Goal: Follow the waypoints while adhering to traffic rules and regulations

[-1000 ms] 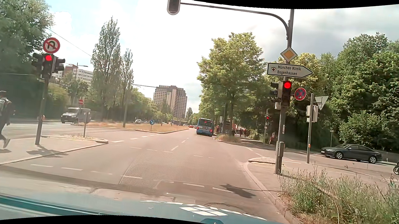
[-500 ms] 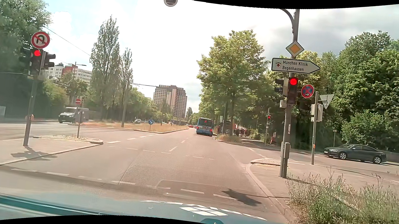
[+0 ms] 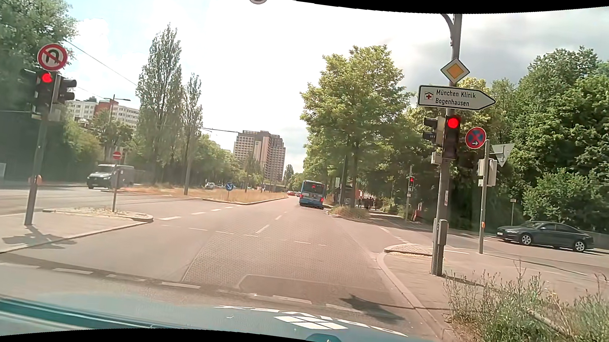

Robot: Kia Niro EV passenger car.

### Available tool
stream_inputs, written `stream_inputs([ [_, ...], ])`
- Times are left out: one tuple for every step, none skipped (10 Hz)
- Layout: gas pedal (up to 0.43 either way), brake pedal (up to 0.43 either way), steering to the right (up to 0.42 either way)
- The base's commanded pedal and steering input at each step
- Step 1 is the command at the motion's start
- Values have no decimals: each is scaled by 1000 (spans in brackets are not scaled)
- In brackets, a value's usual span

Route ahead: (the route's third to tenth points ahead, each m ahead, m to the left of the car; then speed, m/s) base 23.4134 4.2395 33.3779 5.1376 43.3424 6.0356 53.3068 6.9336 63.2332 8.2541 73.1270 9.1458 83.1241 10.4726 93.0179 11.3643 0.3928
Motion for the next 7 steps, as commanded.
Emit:
stream_inputs([
  [0,128,-1],
  [0,134,-1],
  [0,140,-1],
  [0,146,-1],
  [0,152,-1],
  [0,152,-1],
  [0,159,-1],
])
